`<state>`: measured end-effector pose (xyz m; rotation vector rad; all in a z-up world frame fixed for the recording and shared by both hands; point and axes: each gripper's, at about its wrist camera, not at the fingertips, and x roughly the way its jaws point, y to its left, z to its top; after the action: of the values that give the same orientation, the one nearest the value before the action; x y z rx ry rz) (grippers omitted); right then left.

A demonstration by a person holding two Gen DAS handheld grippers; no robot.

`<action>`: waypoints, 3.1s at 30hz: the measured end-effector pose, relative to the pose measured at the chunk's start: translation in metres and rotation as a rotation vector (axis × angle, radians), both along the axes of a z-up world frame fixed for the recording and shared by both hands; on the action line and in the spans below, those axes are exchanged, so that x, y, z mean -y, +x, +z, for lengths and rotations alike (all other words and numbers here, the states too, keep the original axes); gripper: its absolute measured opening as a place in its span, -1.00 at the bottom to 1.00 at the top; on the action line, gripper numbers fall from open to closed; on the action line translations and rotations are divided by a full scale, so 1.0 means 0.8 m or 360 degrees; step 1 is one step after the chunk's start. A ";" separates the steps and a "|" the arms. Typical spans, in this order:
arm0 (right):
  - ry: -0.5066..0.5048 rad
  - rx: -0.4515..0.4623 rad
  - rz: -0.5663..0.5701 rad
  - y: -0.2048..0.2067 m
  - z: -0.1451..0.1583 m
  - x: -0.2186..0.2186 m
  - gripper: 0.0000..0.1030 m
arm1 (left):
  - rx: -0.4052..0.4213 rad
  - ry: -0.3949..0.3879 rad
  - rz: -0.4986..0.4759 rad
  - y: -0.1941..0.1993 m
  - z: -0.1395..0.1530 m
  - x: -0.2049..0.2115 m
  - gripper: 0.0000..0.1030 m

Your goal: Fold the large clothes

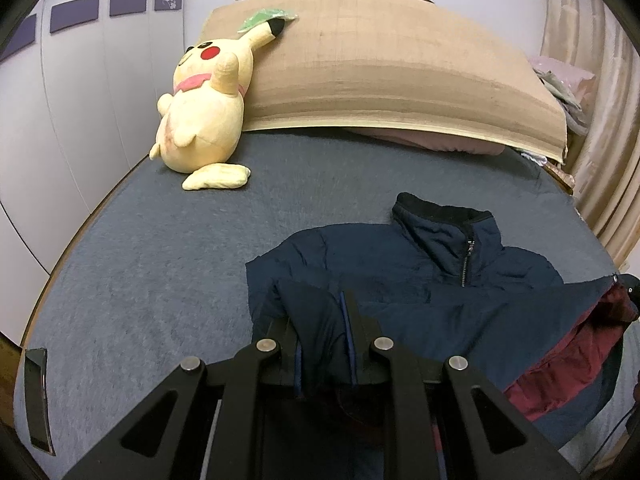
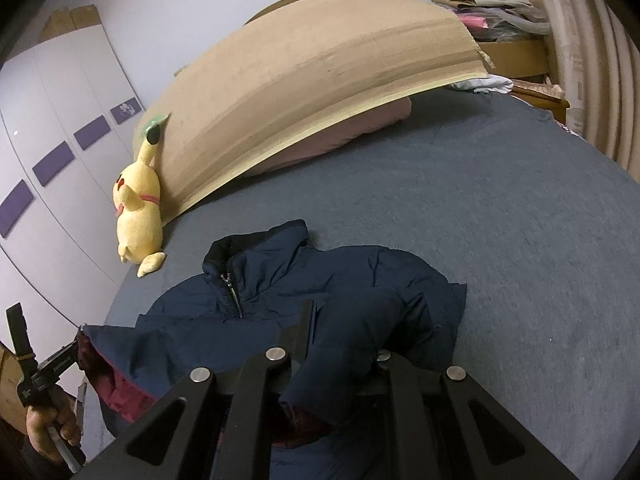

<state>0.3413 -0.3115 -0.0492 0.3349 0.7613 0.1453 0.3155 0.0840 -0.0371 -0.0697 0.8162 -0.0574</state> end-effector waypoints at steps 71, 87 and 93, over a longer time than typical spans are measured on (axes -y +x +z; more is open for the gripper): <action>-0.0119 -0.0323 -0.0012 0.198 -0.076 -0.006 -0.77 | -0.0200 0.0135 -0.0001 0.164 -0.078 0.022 -0.68; -0.0128 -0.0337 -0.0022 0.210 -0.081 -0.004 -0.77 | -0.0233 0.0137 -0.0010 0.180 -0.092 0.023 -0.68; -0.0119 -0.0364 -0.0024 0.215 -0.088 -0.002 -0.77 | -0.0246 0.0154 -0.0021 0.184 -0.096 0.025 -0.68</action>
<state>0.5135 -0.3099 -0.1195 0.2889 0.9877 0.0645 0.4629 0.0642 -0.1141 0.0229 0.9731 -0.0251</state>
